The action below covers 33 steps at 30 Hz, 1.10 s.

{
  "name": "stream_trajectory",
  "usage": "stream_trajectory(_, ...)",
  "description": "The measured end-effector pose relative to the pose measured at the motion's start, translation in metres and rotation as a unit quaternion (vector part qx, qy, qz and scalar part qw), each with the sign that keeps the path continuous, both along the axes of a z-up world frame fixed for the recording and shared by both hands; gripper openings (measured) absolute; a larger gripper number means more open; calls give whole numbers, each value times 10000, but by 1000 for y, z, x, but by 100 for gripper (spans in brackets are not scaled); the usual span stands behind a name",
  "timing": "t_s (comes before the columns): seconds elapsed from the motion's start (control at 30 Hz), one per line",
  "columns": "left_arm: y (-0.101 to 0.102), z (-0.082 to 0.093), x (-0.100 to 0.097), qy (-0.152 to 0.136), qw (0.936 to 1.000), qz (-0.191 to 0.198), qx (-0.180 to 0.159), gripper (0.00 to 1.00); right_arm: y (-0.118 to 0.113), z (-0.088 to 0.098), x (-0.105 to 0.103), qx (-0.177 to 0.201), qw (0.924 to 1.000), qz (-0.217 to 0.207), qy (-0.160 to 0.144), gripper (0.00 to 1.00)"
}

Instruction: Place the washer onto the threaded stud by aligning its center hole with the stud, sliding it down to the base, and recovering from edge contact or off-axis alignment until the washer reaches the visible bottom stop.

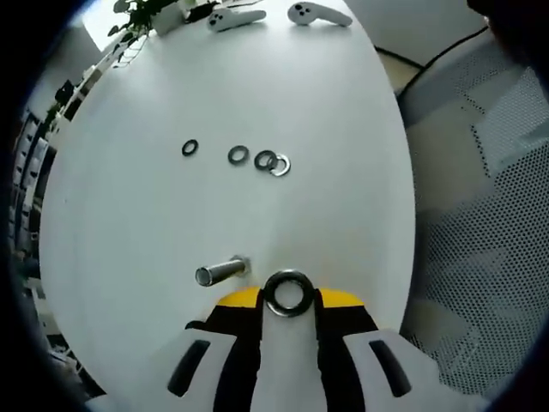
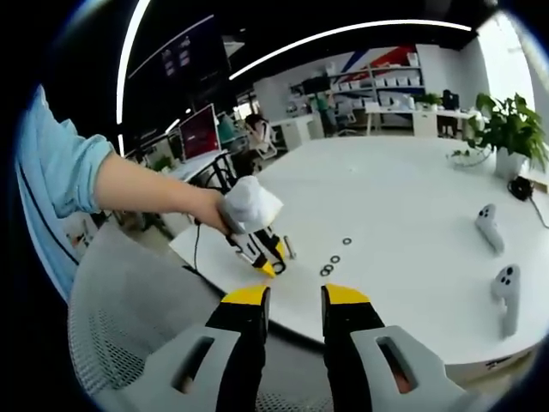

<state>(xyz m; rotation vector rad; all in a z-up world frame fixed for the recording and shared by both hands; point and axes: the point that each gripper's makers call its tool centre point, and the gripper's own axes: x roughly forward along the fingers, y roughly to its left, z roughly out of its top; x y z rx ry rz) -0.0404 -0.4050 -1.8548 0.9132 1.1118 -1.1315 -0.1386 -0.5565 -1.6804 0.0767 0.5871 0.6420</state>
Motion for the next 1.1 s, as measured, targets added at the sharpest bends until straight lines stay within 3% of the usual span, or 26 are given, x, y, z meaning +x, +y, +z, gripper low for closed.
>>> stream_trajectory(0.17, 0, 0, -4, 111, 9999, -29, 82, 28, 1, -1, -1, -23, 10000, 45, 40, 26)
stream_trajectory(0.33, 1, 0, -5, 48, 9998, -160, 134, 28, 1, -1, -1, -25, 10000, 54, 48, 26)
stream_trajectory(0.47, 4, 1, -4, 30, 9995, -228, 224, 21, 0, -1, -1, -22, 10000, 31, 43, 26)
stream_trajectory(0.73, 5, 3, -4, -4, 9998, -59, 201, 19, 0, -1, -1, -17, 10000, 20, 32, 26)
stream_trajectory(0.77, 5, 3, -5, -5, 9998, -19, 188, 10, 0, -1, -1, -17, 10000, 18, 31, 26)
stream_trajectory(0.8, 14, 3, -7, 33, 9990, -36, 443, 1, 0, -1, -1, -15, 10000, 13, 31, 26)
stream_trajectory(0.83, 15, -1, 3, -300, 9985, 217, 409, 0, 0, -1, -1, -14, 10000, 8, 32, 26)
stream_trajectory(0.87, 11, -1, -4, -109, 9995, -40, 309, 0, 0, -1, -1, -17, 10000, 5, 36, 26)
stream_trajectory(0.93, 0, -2, -3, -58, 9999, 72, -78, 0, 0, -1, -1, -22, 10000, 6, 43, 26)
stream_trajectory(1.03, -1, 1, 1, -82, 9997, 177, -175, 0, -1, -1, -1, -26, 10000, -6, 50, 26)
stream_trajectory(1.1, -6, 11, 7, -128, 9982, 379, -451, 0, -1, -2, -1, -26, 10000, -13, 53, 26)
